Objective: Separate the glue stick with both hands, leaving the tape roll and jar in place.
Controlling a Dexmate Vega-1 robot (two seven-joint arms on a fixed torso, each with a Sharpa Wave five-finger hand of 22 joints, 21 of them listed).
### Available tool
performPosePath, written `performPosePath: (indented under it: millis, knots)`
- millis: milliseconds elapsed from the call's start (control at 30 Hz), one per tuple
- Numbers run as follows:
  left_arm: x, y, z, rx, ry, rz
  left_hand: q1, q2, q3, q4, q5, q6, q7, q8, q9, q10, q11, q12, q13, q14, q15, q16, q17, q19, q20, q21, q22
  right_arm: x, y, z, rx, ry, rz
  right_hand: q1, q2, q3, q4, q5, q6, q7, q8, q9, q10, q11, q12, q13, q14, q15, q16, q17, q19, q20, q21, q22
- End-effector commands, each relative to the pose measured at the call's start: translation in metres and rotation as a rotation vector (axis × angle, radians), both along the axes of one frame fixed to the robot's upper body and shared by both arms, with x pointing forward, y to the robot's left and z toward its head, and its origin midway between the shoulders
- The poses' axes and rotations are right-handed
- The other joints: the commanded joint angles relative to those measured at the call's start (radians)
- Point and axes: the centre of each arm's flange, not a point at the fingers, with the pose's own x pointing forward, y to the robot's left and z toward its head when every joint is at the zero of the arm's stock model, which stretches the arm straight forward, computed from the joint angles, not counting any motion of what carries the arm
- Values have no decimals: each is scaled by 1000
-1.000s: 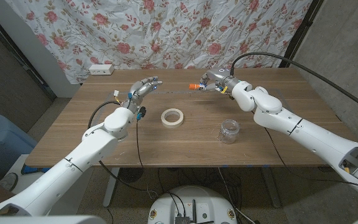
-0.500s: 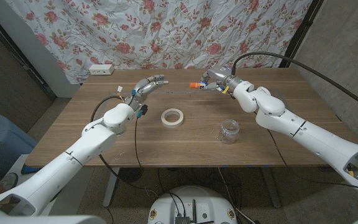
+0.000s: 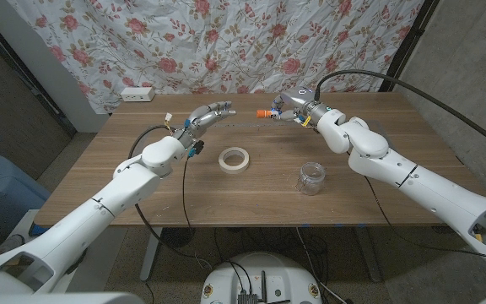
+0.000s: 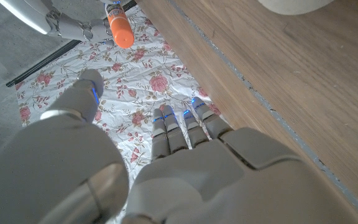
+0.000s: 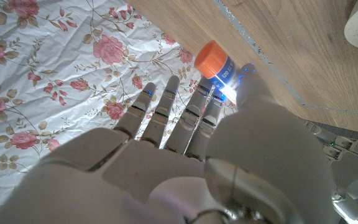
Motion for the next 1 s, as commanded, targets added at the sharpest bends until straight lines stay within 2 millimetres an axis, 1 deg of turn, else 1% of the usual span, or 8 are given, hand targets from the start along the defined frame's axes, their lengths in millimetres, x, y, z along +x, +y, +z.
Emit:
performPosePath:
  millis: [33,300,500,667,700,1000]
  knots:
    - [3,-11,5,47,4,-53,3,-6,-13,1,-4,-14,-2,-3,3,-12,6,-3,2,-8,4,-1,2,-11,8,1,1,-2,4,0,-9,-20,-8,-5,-4,-4,1,6,27,-14,-3,2,10,2,2,5,1,-124,-1,1,5,2,-2,3]
    - [4,-17,9,68,-1,-66,3,-7,-23,1,-4,-18,-1,-2,3,-13,7,-1,1,-12,6,0,2,-17,13,2,1,-4,9,-1,-17,-28,1,-5,-3,-5,1,6,25,-14,-7,2,9,2,0,5,-2,-125,-1,2,4,2,-2,3]
    - [7,-23,11,81,-2,-76,5,-6,-32,1,-5,-20,0,1,4,-13,11,1,1,-5,21,4,2,-18,6,4,1,-7,11,-1,-16,-35,13,-1,-1,-5,-1,7,25,-14,-10,2,9,2,-1,5,-4,-127,0,2,4,1,-2,3]
    - [10,-27,12,90,2,-76,7,-4,-36,1,-4,-21,0,1,4,-11,11,3,1,-4,26,5,2,-18,5,6,1,-10,12,-2,-18,-40,18,3,1,-5,-2,7,27,-14,-11,2,10,1,-1,5,-6,-130,0,2,4,1,-2,3]
    - [10,-27,12,90,1,-76,8,-4,-37,1,-4,-22,0,1,4,-10,14,3,1,-4,27,5,2,-17,5,6,1,-10,13,-2,-18,-40,20,3,1,-5,-2,7,27,-14,-11,2,11,1,-1,5,-6,-130,0,2,4,0,-2,3]
    - [14,-33,14,106,6,-72,15,2,-42,1,-1,-15,-3,6,3,-7,10,5,1,0,23,7,2,-11,2,9,1,-12,16,-1,-14,-42,27,6,2,-6,-2,7,30,-14,-13,2,11,1,-2,5,-7,-129,1,3,4,-1,-2,3]
